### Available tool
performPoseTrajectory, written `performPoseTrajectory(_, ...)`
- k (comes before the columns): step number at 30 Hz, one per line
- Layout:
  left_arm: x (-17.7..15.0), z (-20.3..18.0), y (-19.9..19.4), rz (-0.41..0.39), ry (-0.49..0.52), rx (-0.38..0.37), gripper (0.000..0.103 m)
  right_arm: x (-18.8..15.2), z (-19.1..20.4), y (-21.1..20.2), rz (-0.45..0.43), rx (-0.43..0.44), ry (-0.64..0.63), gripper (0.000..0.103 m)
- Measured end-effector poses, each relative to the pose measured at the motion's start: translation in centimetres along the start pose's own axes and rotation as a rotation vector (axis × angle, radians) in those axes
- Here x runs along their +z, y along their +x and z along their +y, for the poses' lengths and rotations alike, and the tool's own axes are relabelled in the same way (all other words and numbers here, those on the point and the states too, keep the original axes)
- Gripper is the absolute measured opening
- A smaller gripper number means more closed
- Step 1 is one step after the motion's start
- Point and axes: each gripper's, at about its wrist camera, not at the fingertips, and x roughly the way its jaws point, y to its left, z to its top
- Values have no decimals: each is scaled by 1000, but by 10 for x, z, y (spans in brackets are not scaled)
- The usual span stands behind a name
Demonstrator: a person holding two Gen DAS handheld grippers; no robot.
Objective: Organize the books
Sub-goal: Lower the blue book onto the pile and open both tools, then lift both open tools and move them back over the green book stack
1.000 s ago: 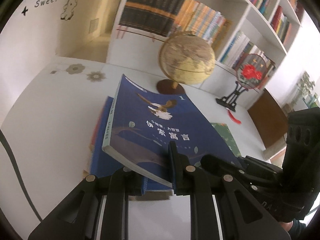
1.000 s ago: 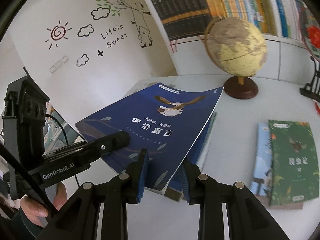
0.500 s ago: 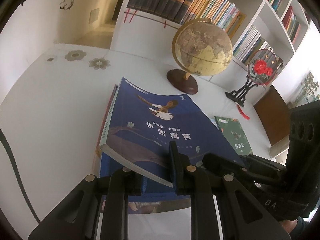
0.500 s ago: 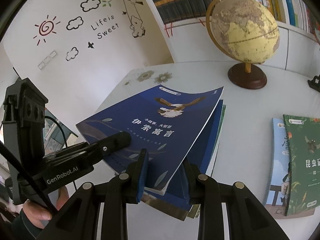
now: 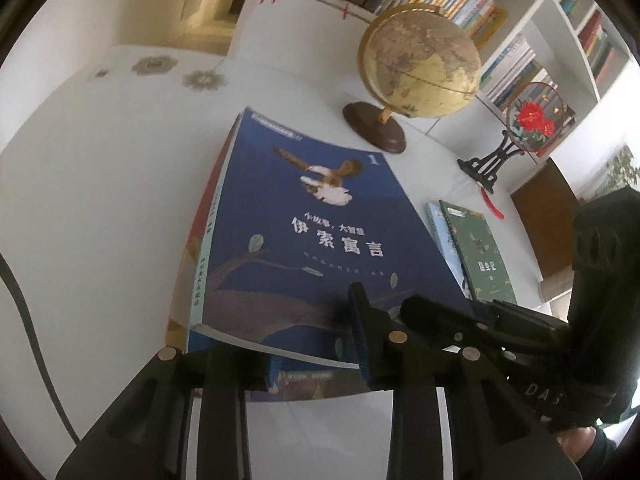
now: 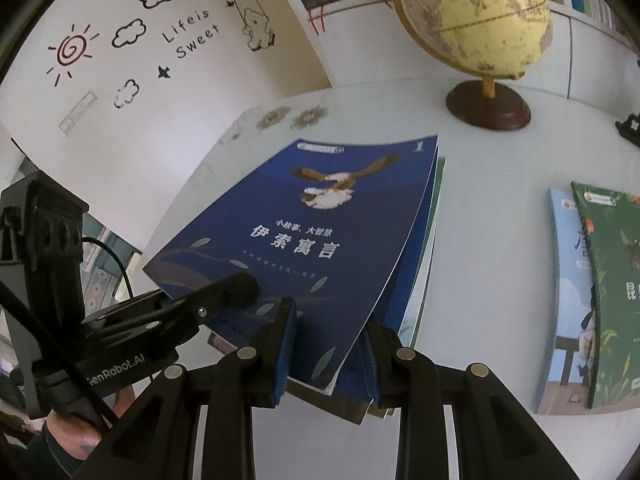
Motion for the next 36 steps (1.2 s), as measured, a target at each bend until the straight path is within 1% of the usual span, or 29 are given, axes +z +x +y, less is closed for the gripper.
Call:
performPoseTrajectory(4,-9,9,0,38,-20,14,35,-4,1,7,22,-12,-3,29)
performPoseTrajectory(6,-17,15,-4,62,-25,20,36,-6,-3,10,46,-14,16,29)
performPoseTrajectory(8,-25,23,-8,71,-33,49,37,-8,-8,12,67,-29,35,33)
performPoseTrajectory(10,-34,30,-15,69,-52,63,40,-11,-13,14,90,-55,49,35)
performPoseTrajectory(12,-42,36,-22,59,-75,78,40,-17,-19,16,123,-73,69,35)
performPoseTrajectory(15,-51,42,-31,46,-109,84,40,-27,-24,9,130,-56,92,35)
performPoseTrajectory(17,-56,40,-39,29,-117,88,40,-33,-22,1,127,-49,84,35)
performPoseTrajectory(19,-57,33,-48,7,-120,93,40,-37,-17,-8,127,-61,57,35)
performPoseTrajectory(22,-60,13,-67,-41,-120,80,40,-39,-10,-31,107,-69,16,35)
performPoseTrajectory(25,-62,-14,-86,-90,-102,64,40,-42,-8,-58,77,-74,-4,35)
performPoseTrajectory(28,-65,-48,-103,-138,-74,59,40,-49,-13,-96,23,-71,-19,36)
performPoseTrajectory(30,-70,-75,-115,-174,-65,62,45,-57,-17,-121,-12,-63,-28,41)
performPoseTrajectory(31,-73,-87,-119,-188,-61,60,58,-62,-19,-137,-36,-62,-35,49)
performPoseTrajectory(32,-78,-100,-125,-209,-59,59,80,-67,-21,-152,-59,-65,-41,52)
performPoseTrajectory(33,-83,-111,-129,-231,-55,56,86,-71,-22,-163,-78,-67,-44,52)
performPoseTrajectory(34,-90,-126,-135,-256,-36,36,86,-79,-27,-183,-104,-71,-45,52)
performPoseTrajectory(35,-95,-140,-138,-261,-14,23,86,-86,-32,-198,-123,-77,-38,53)
performPoseTrajectory(36,-100,-158,-138,-254,7,26,86,-92,-38,-210,-137,-83,-28,53)
